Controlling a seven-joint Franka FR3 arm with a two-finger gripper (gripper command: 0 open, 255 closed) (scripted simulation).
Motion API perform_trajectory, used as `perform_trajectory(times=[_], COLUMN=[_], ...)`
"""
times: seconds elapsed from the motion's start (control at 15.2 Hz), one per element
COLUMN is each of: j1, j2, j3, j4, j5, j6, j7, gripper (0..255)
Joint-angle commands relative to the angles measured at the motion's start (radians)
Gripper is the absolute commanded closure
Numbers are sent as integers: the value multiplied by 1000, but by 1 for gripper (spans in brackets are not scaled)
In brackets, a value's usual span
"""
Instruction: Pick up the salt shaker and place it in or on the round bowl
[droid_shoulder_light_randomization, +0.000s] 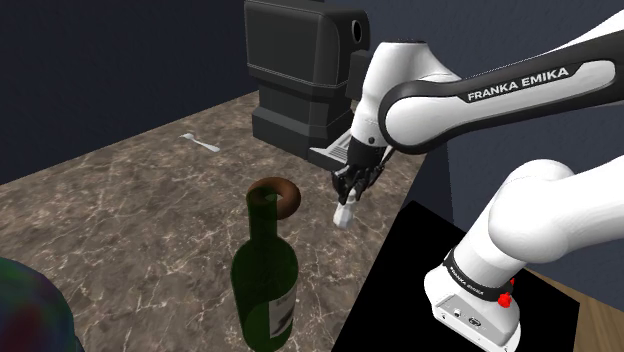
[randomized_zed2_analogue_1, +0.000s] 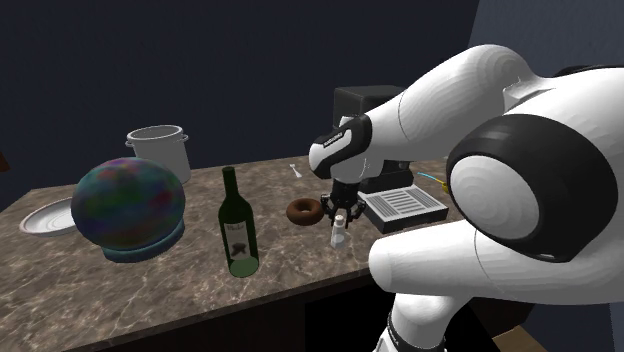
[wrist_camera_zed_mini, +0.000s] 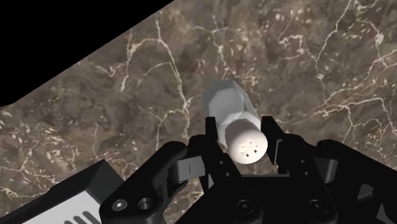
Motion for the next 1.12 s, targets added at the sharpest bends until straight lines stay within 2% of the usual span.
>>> perform_trajectory(times=[0.0, 1.06], j1=[-2, -24], j2=[-15, -109], j3=[-6, -64], j4=[14, 179], j5=[-7, -70], j6=[-29, -287], j7=[3, 25], gripper=[255, 255])
